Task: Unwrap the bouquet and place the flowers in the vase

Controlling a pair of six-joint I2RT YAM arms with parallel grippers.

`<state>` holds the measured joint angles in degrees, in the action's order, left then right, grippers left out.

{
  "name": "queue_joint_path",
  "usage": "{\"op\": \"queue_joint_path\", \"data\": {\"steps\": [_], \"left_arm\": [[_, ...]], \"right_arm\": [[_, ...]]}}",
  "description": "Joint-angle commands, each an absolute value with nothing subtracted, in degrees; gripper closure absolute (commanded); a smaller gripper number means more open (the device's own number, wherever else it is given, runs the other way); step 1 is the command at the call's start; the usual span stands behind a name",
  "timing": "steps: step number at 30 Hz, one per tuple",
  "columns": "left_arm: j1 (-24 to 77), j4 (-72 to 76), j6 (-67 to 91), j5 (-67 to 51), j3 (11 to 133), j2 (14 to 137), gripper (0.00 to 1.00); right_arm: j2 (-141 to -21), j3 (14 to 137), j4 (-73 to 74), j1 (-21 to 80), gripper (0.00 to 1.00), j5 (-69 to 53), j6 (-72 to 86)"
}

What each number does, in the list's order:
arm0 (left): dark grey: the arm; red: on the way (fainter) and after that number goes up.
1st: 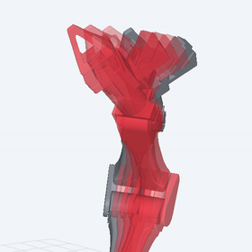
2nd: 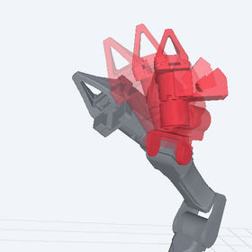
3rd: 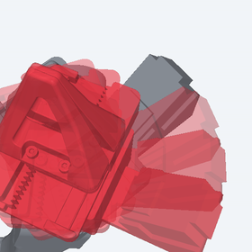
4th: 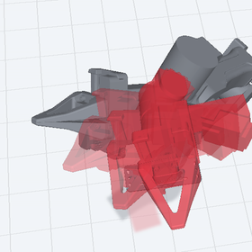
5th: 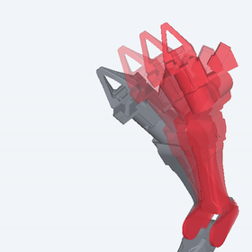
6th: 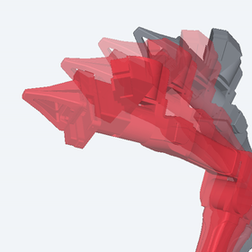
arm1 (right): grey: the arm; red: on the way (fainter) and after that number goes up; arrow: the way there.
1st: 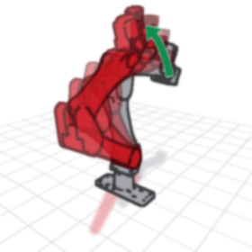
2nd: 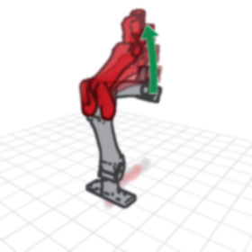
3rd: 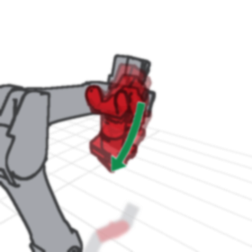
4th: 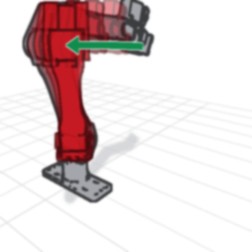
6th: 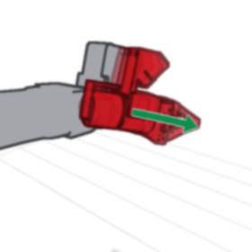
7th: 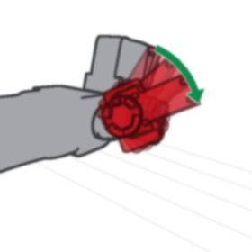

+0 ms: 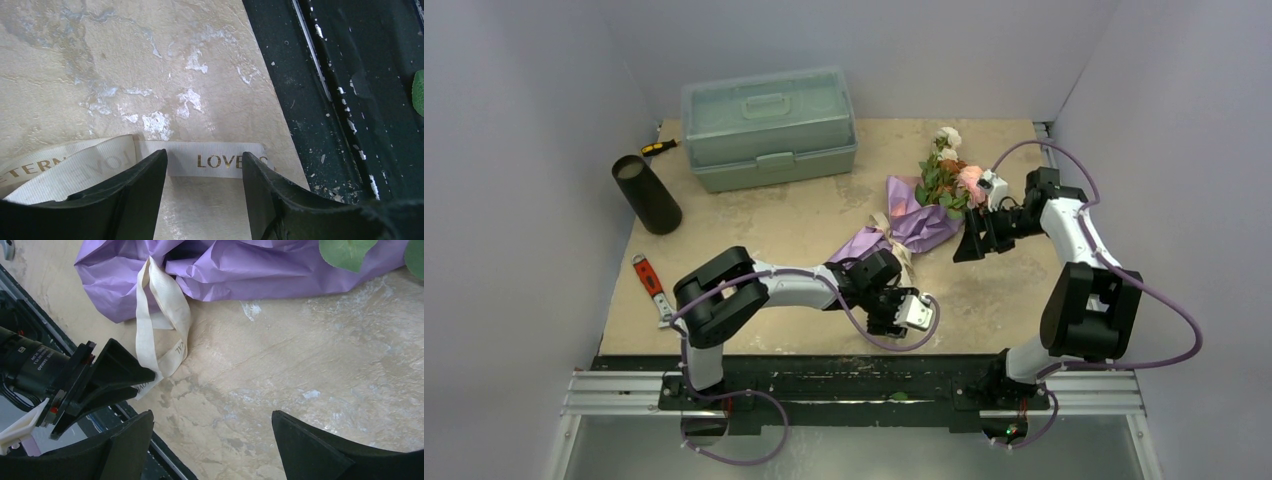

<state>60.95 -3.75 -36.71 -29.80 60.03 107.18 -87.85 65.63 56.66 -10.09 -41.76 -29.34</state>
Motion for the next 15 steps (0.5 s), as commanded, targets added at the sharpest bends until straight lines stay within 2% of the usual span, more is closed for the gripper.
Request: {"op": "queue_joint_path", "data": {"steps": [1, 4, 8, 11, 15], "left_arm": [[61.35, -5.23, -39.08, -29.59, 61.7, 109.51, 0.46], [61.35, -8.78, -39.62, -28.04, 62.93, 111.25, 0.55], [61.33, -11.86, -37.34, -26.07, 66.59, 114.25, 0.84], [61.66, -12.12, -34.74, -27.06, 70.21, 115.52, 1.0], [62.4, -11.35, -31.36, -28.82, 74.76, 115.94, 1.0]], "right_arm": [[-86.48, 67.68, 58.2, -10.88, 0.08, -43.15, -31.09], [-86.35, 68.26, 58.45, -11.11, 0.08, -43.07, -31.21], [-86.3, 68.4, 58.53, -11.21, 0.08, -43.01, -31.2], [-86.47, 67.91, 58.05, -11.25, 0.08, -43.2, -30.84], [-86.88, 67.96, 57.87, -11.25, 0.08, -43.67, -30.33]]}}
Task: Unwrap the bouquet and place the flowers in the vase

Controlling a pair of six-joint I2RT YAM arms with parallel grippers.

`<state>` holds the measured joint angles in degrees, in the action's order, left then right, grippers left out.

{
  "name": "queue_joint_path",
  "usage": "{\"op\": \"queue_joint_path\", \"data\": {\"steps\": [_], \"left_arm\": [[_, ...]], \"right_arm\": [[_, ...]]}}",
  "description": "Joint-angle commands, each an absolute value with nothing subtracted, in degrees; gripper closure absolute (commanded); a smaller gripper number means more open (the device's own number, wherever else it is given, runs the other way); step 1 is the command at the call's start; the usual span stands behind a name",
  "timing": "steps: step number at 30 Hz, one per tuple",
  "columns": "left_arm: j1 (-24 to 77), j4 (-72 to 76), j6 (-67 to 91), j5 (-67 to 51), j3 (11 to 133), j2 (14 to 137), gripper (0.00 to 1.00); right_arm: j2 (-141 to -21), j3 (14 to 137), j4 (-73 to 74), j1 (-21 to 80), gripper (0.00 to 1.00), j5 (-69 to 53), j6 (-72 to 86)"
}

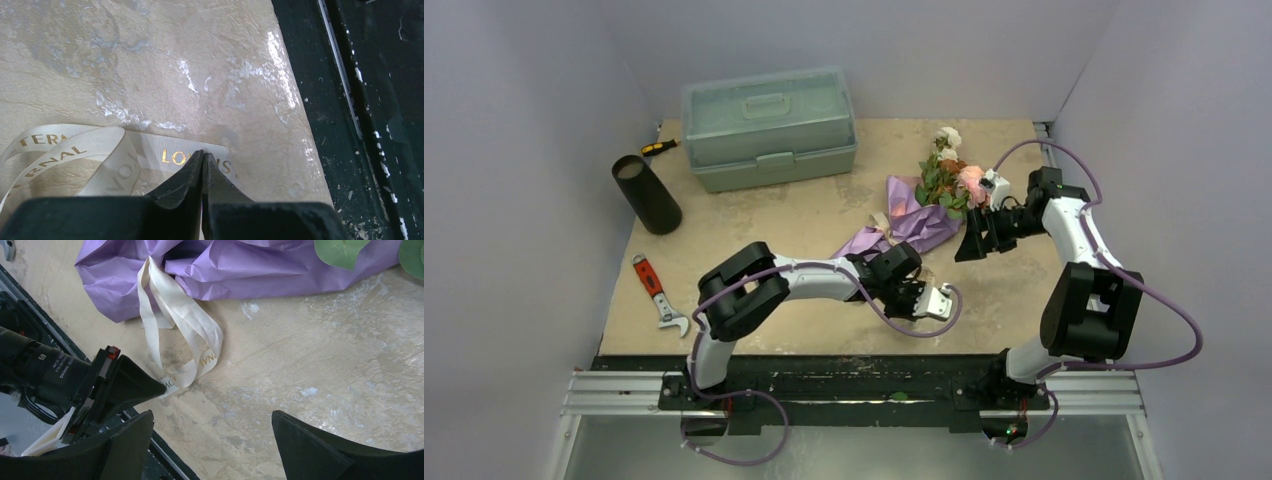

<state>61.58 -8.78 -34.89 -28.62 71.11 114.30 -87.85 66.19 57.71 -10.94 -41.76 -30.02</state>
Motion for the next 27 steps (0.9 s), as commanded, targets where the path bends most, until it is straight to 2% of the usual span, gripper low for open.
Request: {"op": "queue_joint_path", "data": {"steps": [1, 9, 11, 14, 17, 20, 22, 27], "left_arm": [[62.41, -10.76, -30.35, -29.45, 75.46, 115.79, 1.0], [62.4, 4.33, -21.92, -28.87, 74.62, 113.41, 1.0], [62.0, 6.9, -21.57, -29.19, 74.35, 113.05, 1.0], [59.74, 12.2, -19.44, -32.03, 71.18, 108.33, 1.0], [56.51, 13.53, -17.72, -35.34, 67.33, 101.98, 0.78], [52.49, 9.73, -18.87, -38.82, 64.44, 96.44, 0.61], [50.26, 8.51, -19.21, -38.96, 62.01, 93.08, 0.57], [46.56, 4.05, -23.82, -37.81, 56.82, 87.33, 0.56]], "right_arm": [[-86.92, 68.13, 57.98, -11.25, 0.08, -43.78, -30.32], [-86.84, 66.87, 56.05, -11.29, 0.1, -44.15, -27.04], [-87.11, 65.6, 53.92, -11.33, 0.17, -43.71, -25.27], [-87.77, 63.48, 50.42, -11.03, 0.35, -45.29, -22.4], [-88.29, 61.0, 47.4, -9.4, 0.45, -45.92, -21.12], [-88.65, 58.32, 43.75, -6.2, 0.45, -44.35, -19.09], [-90.21, 58.91, 43.48, -3.28, 0.45, -44.55, -19.02], [-95.67, 61.86, 42.57, 2.03, 0.45, -40.52, -17.84]]}}
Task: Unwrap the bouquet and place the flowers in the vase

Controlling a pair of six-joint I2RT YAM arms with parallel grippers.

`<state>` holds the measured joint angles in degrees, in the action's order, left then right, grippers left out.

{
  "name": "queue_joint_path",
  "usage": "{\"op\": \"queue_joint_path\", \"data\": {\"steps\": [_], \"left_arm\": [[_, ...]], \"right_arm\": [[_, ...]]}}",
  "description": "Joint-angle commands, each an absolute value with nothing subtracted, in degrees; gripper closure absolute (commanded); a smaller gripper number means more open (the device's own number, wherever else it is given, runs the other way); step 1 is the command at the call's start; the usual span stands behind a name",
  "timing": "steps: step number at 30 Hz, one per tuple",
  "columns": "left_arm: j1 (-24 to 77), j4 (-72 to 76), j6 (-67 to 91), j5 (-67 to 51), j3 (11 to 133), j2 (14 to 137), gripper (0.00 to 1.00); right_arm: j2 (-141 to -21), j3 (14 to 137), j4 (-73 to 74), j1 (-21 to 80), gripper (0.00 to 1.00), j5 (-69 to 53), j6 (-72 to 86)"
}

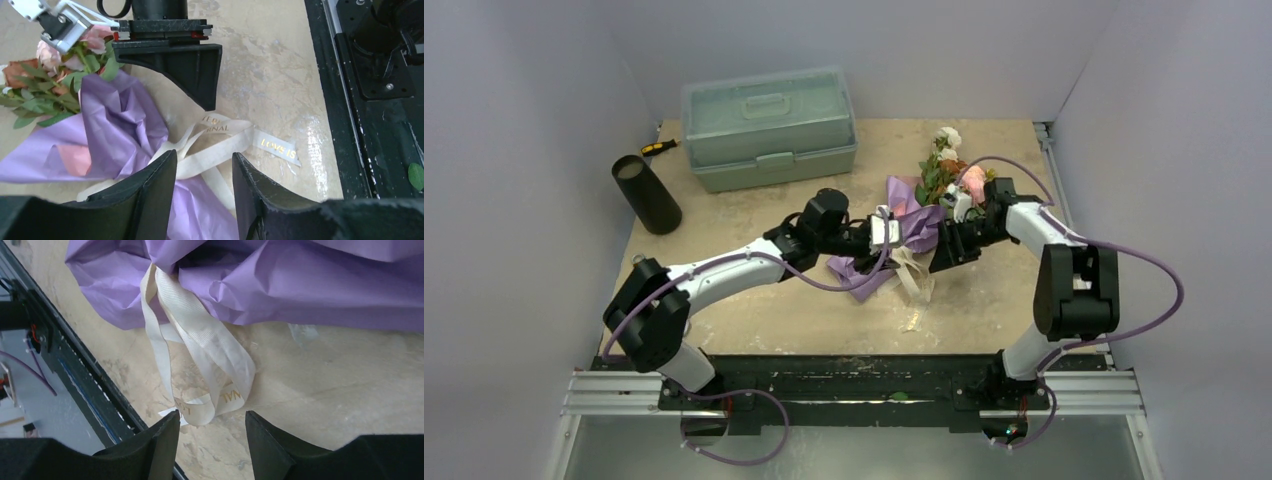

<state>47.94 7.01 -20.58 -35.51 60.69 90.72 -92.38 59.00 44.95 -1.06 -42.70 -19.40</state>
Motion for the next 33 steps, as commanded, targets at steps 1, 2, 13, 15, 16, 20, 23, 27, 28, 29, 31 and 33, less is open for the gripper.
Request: {"op": "queue_joint_path", "data": {"steps": [1, 2, 13, 15, 16, 20, 23, 27, 28, 29, 31, 33], "left_arm": [[46.26, 3.0, -24.73, -37.75, 56.11, 86.58, 0.56], [46.18, 2.51, -25.61, -37.67, 55.47, 85.84, 0.56], [46.06, 3.48, -26.02, -35.15, 53.17, 83.7, 0.57], [45.97, 3.58, -26.14, -35.05, 52.61, 83.37, 0.57], [45.9, 3.51, -26.21, -35.04, 52.3, 83.22, 0.57], [45.79, 3.32, -27.04, -34.82, 51.31, 82.88, 0.57], [45.66, 3.84, -27.39, -34.18, 50.61, 83.41, 0.57], [45.33, 5.4, -28.06, -32.1, 49.33, 84.7, 0.57], [45.35, 5.89, -28.4, -31.22, 49.05, 85.13, 0.57], [45.35, 6.65, -28.54, -30.18, 48.59, 85.43, 0.56], [45.26, 8.37, -28.86, -28.67, 47.78, 85.73, 0.54], [45.23, 9.48, -29.4, -27.66, 47.3, 86.12, 0.53]], "right_arm": [[-96.94, 62.59, 42.85, 2.48, 0.46, -40.25, -17.95], [-98.07, 63.53, 43.04, 2.91, 0.46, -39.62, -18.01], [-104.53, 65.68, 41.46, 8.34, 0.55, -32.08, -19.47], [-104.63, 65.38, 40.54, 9.15, 0.6, -30.31, -19.59], [-104.47, 65.06, 40.05, 9.53, 0.62, -29.51, -19.78], [-103.54, 64.69, 40.02, 10.36, 0.73, -28.12, -20.52], [-102.42, 65.24, 41.2, 10.39, 0.9, -28.8, -21.83], [-99.71, 67.48, 44.1, 10.42, 1.0, -29.63, -22.98], [-98.76, 68.02, 44.6, 10.44, 1.0, -29.81, -23.04], [-97.65, 68.63, 45.16, 10.46, 1.0, -30.07, -23.18], [-95.67, 69.7, 46.32, 10.4, 1.0, -30.72, -23.14], [-93.62, 70.56, 47.27, 10.38, 1.0, -31.33, -23.2]]}}
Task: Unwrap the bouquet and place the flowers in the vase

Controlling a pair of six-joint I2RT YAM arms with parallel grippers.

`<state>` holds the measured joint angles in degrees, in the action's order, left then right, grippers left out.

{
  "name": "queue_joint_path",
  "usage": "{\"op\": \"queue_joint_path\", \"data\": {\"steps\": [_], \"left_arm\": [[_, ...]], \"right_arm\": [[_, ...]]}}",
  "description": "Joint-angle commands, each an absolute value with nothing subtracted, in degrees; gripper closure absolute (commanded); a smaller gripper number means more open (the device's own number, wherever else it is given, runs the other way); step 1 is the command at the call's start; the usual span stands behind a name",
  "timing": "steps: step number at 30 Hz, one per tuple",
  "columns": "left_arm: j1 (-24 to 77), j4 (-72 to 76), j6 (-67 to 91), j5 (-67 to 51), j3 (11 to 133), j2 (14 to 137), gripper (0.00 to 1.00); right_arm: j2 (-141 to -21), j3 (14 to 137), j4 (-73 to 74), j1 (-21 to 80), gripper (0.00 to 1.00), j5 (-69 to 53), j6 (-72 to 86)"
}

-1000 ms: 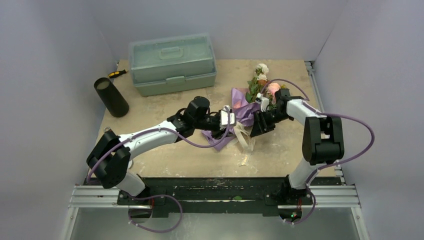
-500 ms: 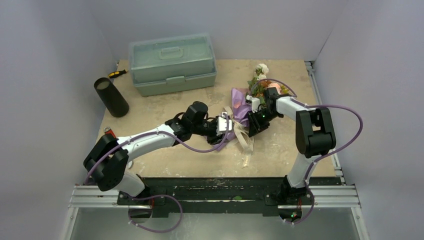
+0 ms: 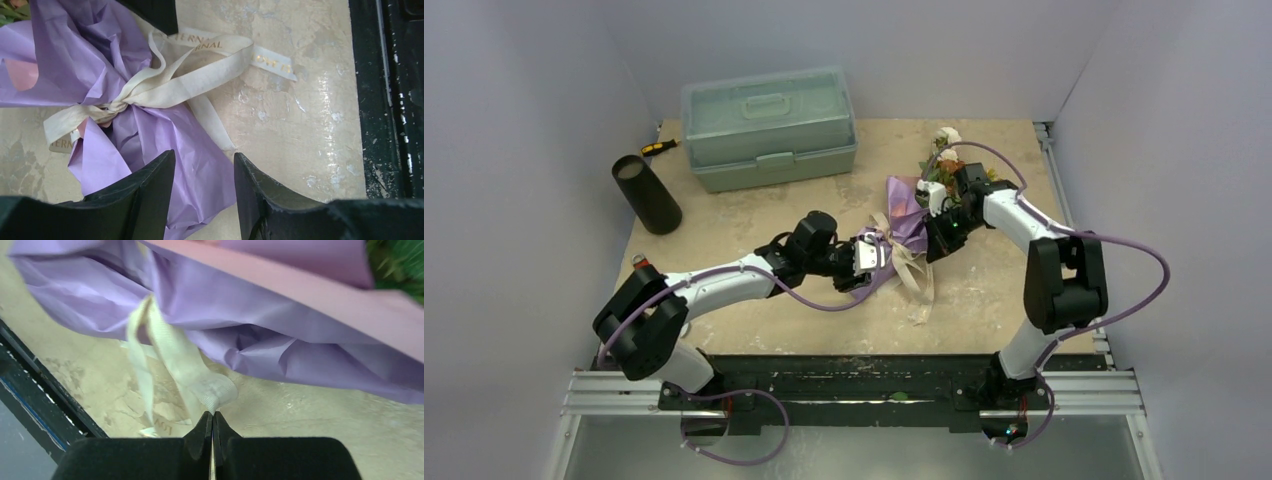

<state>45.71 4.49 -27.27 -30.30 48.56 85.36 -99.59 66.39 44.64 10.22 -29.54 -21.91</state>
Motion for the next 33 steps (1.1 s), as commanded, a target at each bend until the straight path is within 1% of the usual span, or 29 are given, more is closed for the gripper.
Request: {"op": "queue_joint_path", "data": {"steps": [1, 5, 7, 9, 12, 17, 21, 23, 26, 28, 33], "left_arm": [[45.24, 9.5, -29.64, -27.3, 47.33, 86.42, 0.53], [45.03, 8.94, -31.22, -26.28, 47.29, 88.14, 0.53], [45.09, 6.81, -34.52, -27.96, 47.57, 88.38, 0.49], [45.6, 6.53, -36.57, -30.45, 46.81, 87.18, 0.49], [47.71, 6.13, -37.91, -30.71, 45.83, 85.8, 0.51], [49.12, 6.32, -36.83, -30.62, 46.15, 87.68, 0.61], [49.14, 8.73, -34.8, -27.04, 47.07, 90.21, 0.63], [48.61, 9.89, -34.26, -25.26, 47.19, 91.01, 0.61], [48.22, 9.55, -34.46, -24.21, 46.93, 91.91, 0.52], [47.99, 8.44, -33.85, -24.02, 46.9, 92.96, 0.48], [47.02, 5.16, -30.82, -24.74, 47.68, 95.43, 0.47]], "right_arm": [[-92.96, 70.77, 47.62, 10.35, 1.0, -31.45, -23.2], [-91.43, 71.55, 49.16, 10.42, 1.0, -31.55, -24.56], [-91.21, 71.94, 49.96, 10.44, 1.0, -31.88, -25.17], [-90.95, 72.06, 50.26, 10.43, 1.0, -31.9, -25.39], [-90.97, 72.15, 50.04, 10.38, 1.0, -31.84, -25.29], [-89.6, 72.61, 49.49, 10.35, 1.0, -33.57, -25.2], [-88.07, 73.63, 49.98, 10.32, 1.0, -36.05, -25.48], [-87.63, 74.2, 50.33, 10.35, 1.0, -36.85, -25.73], [-86.79, 74.97, 51.06, 10.29, 1.0, -38.13, -26.52], [-85.92, 75.59, 51.24, 10.37, 1.0, -38.7, -26.86], [-84.03, 77.18, 50.42, 10.32, 1.0, -39.01, -27.07]]}}
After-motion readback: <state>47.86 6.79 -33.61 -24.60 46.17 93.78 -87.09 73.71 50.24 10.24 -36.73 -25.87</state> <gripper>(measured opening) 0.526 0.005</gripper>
